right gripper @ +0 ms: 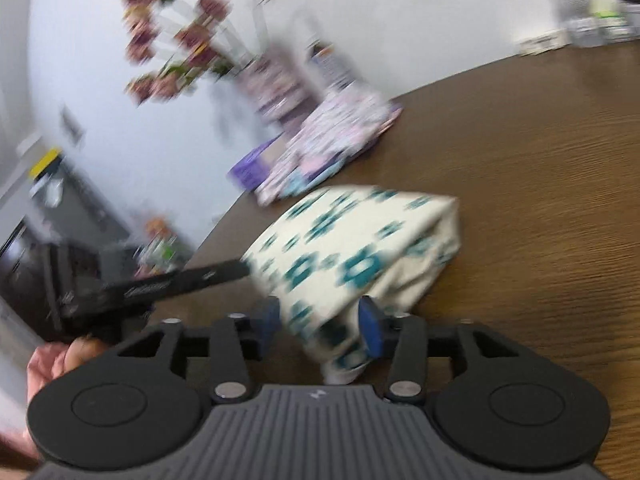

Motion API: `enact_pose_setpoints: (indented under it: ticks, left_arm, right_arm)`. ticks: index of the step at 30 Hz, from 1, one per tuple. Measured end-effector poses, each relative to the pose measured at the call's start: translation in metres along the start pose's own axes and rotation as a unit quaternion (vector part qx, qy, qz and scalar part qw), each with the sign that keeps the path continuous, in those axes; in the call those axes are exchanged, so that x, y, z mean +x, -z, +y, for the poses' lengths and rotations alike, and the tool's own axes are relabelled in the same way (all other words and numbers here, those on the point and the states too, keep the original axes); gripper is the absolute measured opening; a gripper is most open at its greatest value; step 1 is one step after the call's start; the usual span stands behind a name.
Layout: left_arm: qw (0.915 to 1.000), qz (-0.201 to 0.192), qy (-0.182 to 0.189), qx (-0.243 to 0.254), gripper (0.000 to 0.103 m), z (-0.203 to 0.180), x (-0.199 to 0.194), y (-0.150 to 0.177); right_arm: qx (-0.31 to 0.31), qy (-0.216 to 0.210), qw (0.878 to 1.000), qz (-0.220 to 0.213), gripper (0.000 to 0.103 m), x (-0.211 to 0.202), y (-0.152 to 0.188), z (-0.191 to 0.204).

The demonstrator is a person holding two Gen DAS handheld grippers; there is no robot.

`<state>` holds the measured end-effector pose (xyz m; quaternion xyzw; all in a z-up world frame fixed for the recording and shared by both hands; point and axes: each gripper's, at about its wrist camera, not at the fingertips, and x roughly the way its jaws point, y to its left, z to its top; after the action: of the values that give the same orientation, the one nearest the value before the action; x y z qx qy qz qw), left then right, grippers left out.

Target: Fold clothes

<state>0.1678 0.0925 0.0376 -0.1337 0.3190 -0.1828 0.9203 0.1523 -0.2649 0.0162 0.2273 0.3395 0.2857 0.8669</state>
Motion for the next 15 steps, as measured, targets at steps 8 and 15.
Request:
enact_pose_setpoints:
  ticks: [8, 15]
  left_arm:
    - [0.9974, 0.044, 0.047, -0.034, 0.039, 0.01, 0.034, -0.013]
    - [0.9995, -0.022, -0.009, -0.022, 0.052, 0.003, -0.002, -0.011]
  right_arm:
    - [0.078, 0.024, 0.997, 0.013, 0.041, 0.034, -0.012, -0.021]
    - [0.06, 0.001, 0.998, 0.033, 0.04, 0.039, -0.001, -0.005]
